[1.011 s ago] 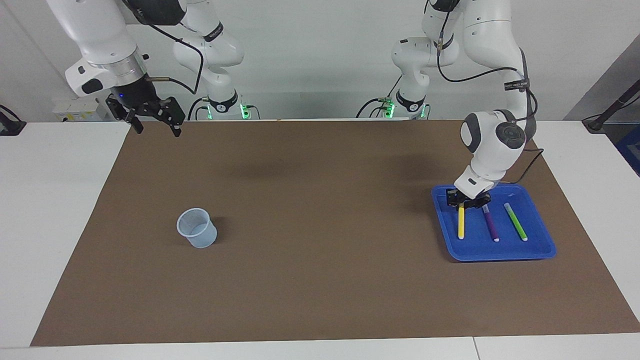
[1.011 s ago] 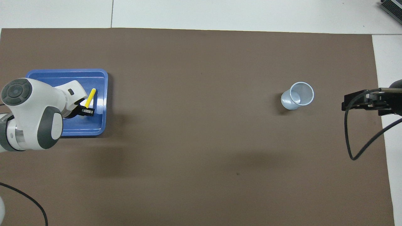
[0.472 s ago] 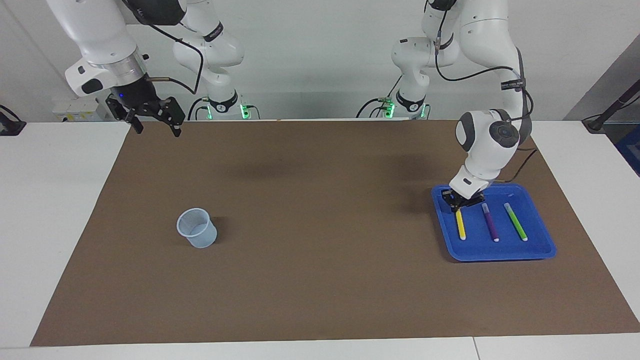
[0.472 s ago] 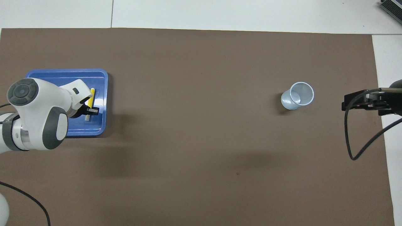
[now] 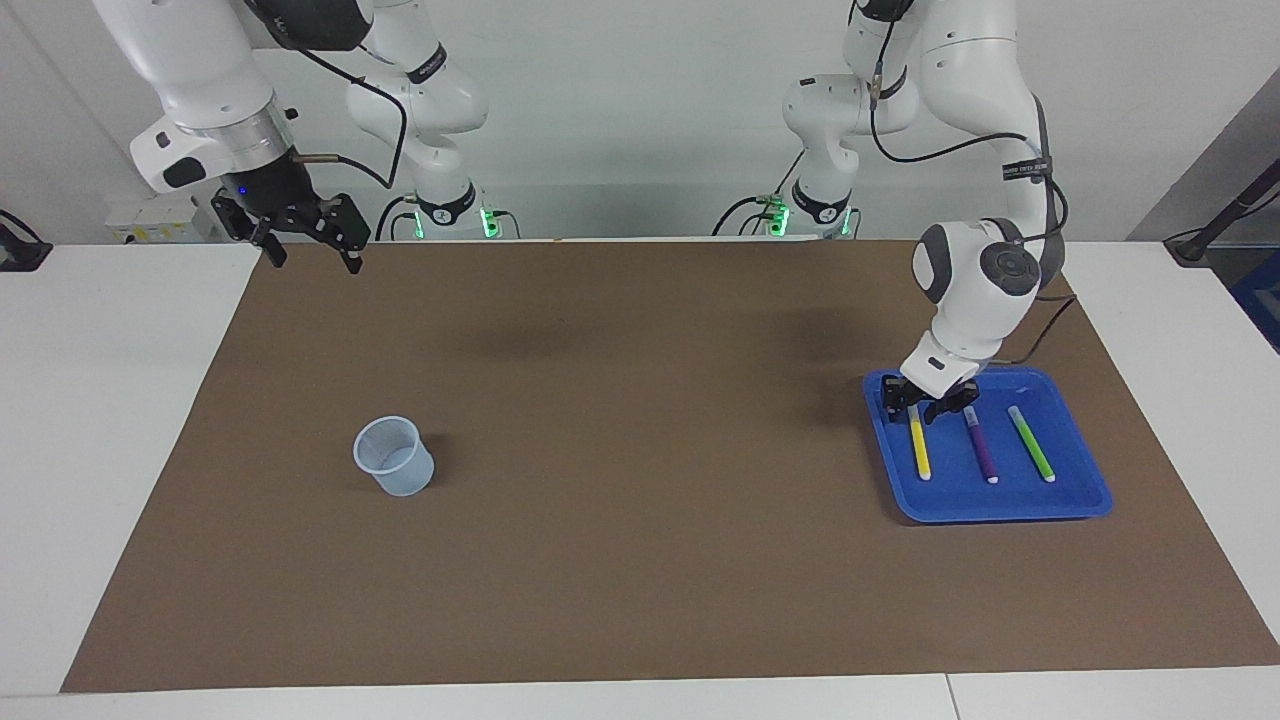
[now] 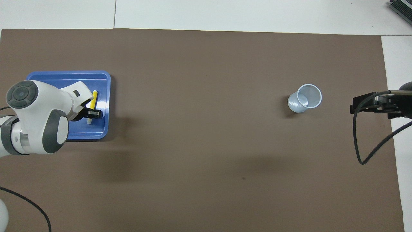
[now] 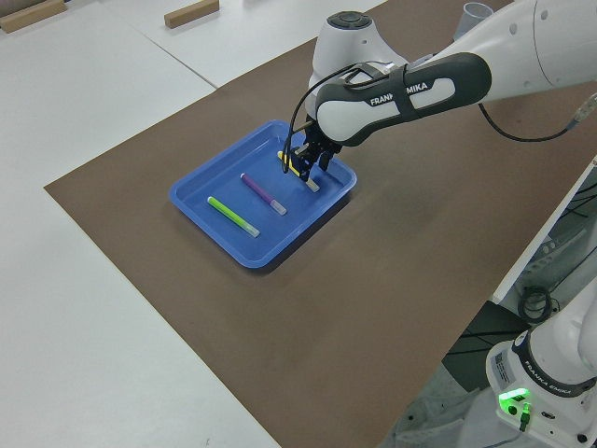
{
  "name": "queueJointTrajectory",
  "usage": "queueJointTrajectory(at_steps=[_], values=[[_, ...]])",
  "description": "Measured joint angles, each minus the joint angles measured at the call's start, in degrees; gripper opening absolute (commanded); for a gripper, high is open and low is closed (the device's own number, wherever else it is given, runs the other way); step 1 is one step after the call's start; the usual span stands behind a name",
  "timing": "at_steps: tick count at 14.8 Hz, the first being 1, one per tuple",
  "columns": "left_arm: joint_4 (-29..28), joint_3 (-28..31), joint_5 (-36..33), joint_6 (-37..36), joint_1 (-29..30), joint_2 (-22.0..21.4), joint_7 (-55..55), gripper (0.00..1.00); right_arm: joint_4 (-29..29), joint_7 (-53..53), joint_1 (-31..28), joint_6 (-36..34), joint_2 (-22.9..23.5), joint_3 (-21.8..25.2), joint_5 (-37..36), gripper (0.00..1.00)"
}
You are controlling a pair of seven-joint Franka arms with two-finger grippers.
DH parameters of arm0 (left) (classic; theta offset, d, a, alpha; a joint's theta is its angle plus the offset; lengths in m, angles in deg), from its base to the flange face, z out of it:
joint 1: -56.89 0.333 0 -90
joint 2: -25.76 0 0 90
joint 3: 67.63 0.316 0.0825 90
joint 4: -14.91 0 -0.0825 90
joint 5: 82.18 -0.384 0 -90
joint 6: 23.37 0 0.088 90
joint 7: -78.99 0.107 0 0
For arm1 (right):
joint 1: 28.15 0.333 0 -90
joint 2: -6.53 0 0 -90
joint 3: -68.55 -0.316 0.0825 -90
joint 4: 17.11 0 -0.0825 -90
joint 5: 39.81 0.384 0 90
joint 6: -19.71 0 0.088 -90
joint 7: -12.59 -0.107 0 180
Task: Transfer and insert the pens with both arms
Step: 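Lift the yellow pen out of the tray with the left gripper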
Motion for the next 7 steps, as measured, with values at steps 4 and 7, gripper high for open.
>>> queueJointTrajectory(at_steps=[4,7], values=[[-0.05,0.05,0.0,0.5,0.02,0.09,0.0,0.57,0.0,0.0,0.0,0.0,0.0,0.0,0.0,1.0],[-0.27,0.28,0.0,1.33,0.15,0.47,0.0,0.55,0.0,0.0,0.0,0.0,0.0,0.0,0.0,1.0]])
